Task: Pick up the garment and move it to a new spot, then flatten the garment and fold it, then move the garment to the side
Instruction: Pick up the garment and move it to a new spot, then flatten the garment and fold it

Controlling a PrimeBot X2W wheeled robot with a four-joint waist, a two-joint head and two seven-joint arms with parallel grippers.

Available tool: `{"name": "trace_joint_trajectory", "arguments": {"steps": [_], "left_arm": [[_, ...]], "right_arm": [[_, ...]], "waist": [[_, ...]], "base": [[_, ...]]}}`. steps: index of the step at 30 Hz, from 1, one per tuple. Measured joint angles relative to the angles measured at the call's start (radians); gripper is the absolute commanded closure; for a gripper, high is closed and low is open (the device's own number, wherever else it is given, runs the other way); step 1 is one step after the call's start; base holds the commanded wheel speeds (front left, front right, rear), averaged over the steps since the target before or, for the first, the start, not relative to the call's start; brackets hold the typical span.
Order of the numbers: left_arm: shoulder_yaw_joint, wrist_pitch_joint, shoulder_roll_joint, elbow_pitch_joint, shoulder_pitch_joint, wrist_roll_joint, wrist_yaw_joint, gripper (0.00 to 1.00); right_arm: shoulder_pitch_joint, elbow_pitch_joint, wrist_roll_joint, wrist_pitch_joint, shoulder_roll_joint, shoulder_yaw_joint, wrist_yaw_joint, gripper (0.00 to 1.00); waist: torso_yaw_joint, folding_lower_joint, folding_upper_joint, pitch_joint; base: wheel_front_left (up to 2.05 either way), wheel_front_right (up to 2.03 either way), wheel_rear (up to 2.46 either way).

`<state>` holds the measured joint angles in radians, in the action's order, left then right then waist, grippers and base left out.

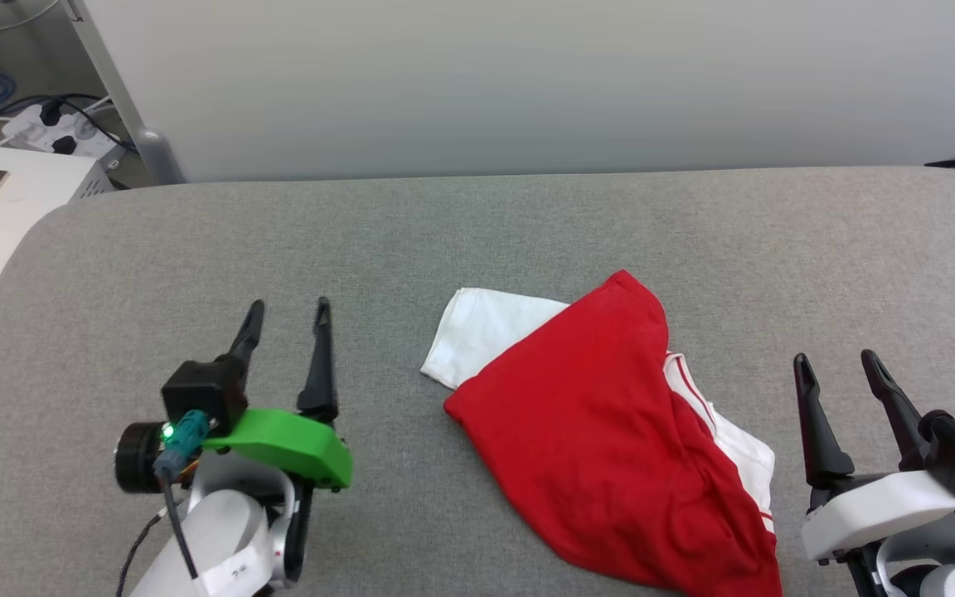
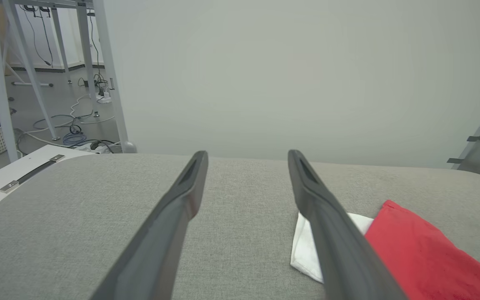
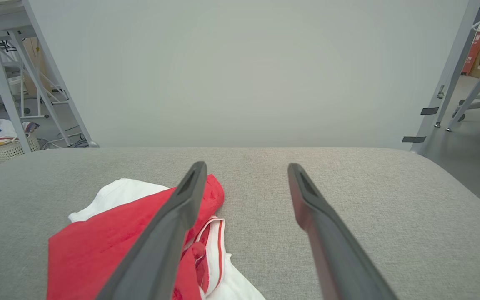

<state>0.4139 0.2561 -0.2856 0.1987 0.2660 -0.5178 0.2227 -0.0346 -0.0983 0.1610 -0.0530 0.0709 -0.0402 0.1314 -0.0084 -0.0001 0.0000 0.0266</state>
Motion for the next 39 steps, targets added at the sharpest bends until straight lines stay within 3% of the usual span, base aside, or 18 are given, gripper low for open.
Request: {"name": "trace_joint_trajectory", "arguments": {"steps": [6,14,39], "left_arm": [[-0.073,0.000,-0.046,-0.057,-0.110,0.017,0.011,0.00],[-0.062,-0.003,-0.078,-0.086,-0.184,0.023,0.001,0.00],[-0.001,-0.085,-0.081,-0.085,-0.141,0.026,-0.008,0.00]], "right_arm": [[-0.019,-0.003,-0.004,0.006,-0.001,0.002,0.000,0.00],[-0.046,-0.017,-0.007,0.023,-0.004,-0.007,0.000,0.00],[-0.045,-0.044,-0.018,0.036,-0.001,-0.018,0.000,0.00]], "waist": [[0.009,0.0000,0.0000,-0.023],[-0.001,0.0000,0.0000,-0.042],[0.000,0.0001,0.0000,0.002]], "base": [[0.00,0.00,0.00],[0.00,0.00,0.00],[0.00,0.00,0.00]]}}
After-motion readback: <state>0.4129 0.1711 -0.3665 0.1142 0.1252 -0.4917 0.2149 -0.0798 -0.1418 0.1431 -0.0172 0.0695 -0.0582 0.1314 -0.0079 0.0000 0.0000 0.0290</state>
